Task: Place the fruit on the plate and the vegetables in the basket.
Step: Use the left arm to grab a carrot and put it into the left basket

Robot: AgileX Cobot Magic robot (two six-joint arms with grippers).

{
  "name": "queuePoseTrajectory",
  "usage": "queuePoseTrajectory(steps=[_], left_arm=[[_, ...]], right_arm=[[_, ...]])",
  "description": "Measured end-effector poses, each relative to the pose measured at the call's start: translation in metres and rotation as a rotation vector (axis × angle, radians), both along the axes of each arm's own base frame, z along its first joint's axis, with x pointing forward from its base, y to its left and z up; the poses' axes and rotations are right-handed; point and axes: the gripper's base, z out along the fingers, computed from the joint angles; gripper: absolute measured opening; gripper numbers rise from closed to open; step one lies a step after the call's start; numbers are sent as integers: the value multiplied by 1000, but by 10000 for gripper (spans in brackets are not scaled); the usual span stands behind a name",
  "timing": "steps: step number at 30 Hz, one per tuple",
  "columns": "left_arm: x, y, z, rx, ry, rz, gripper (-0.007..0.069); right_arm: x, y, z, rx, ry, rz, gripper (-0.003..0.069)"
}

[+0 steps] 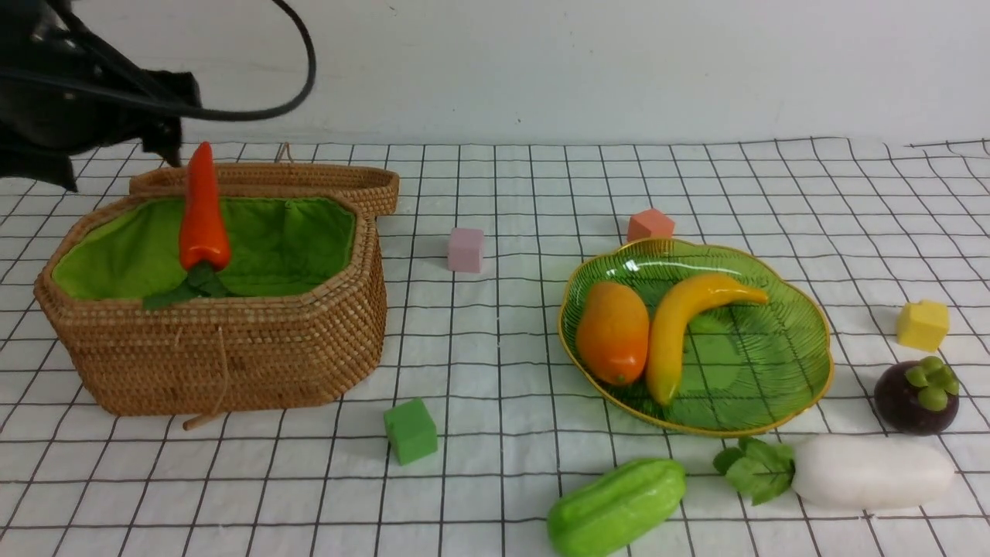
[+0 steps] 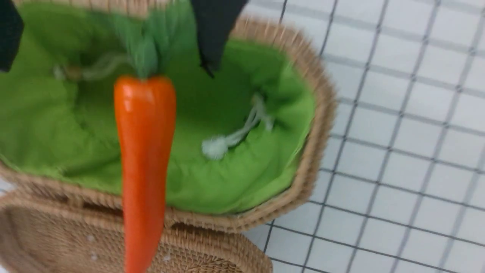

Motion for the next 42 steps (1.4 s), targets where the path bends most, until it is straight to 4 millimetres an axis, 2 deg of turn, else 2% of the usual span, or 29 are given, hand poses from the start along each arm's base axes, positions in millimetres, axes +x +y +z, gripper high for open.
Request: queuePoseTrajectory(steps=[3, 4, 5, 6, 8, 10, 12, 15, 16, 17, 18, 20, 22, 24, 25, 26, 29, 35, 42], left_arm=[[-61, 4, 46, -22, -54, -27, 422], [-65, 4, 49, -24, -66, -29, 410], [-84, 6, 60, -38, -105, -33, 347], [-109, 7, 73, -59, -174, -38, 239], [-122, 8, 71, -72, -183, -36, 129], [-122, 8, 58, -68, -134, -38, 39], [-110, 6, 39, -57, -60, -44, -13], [-71, 2, 15, -79, -31, -21, -13], [-71, 2, 16, -82, -39, -18, -13], [-47, -1, 4, -104, -15, 8, 1], [-33, -3, -2, -109, 4, 20, 23], [-16, -4, -11, -105, 37, 31, 55], [20, -6, -28, -78, 104, 55, 177], [47, -7, -42, -52, 140, 63, 295], [47, -7, -39, -52, 133, 63, 307], [70, -9, -56, -39, 165, 61, 405], [98, -10, -72, -17, 186, 62, 511], [128, -11, -100, 14, 239, 81, 541], [137, -9, -119, 17, 271, 104, 482]], right_arm=[[0, 0, 0, 0, 0, 0, 244], [0, 0, 0, 0, 0, 0, 244], [0, 0, 0, 0, 0, 0, 244], [0, 0, 0, 0, 0, 0, 244], [0, 0, 0, 0, 0, 0, 244], [0, 0, 0, 0, 0, 0, 244], [0, 0, 0, 0, 0, 0, 244], [0, 0, 0, 0, 0, 0, 244], [0, 0, 0, 0, 0, 0, 244], [0, 0, 0, 0, 0, 0, 244], [0, 0, 0, 0, 0, 0, 244], [0, 0, 0, 0, 0, 0, 244], [0, 0, 0, 0, 0, 0, 244], [0, 0, 0, 0, 0, 0, 244], [0, 0, 0, 0, 0, 0, 244], [0, 0, 0, 0, 0, 0, 244], [0, 0, 0, 0, 0, 0, 244], [0, 0, 0, 0, 0, 0, 244], [0, 0, 0, 0, 0, 0, 244]])
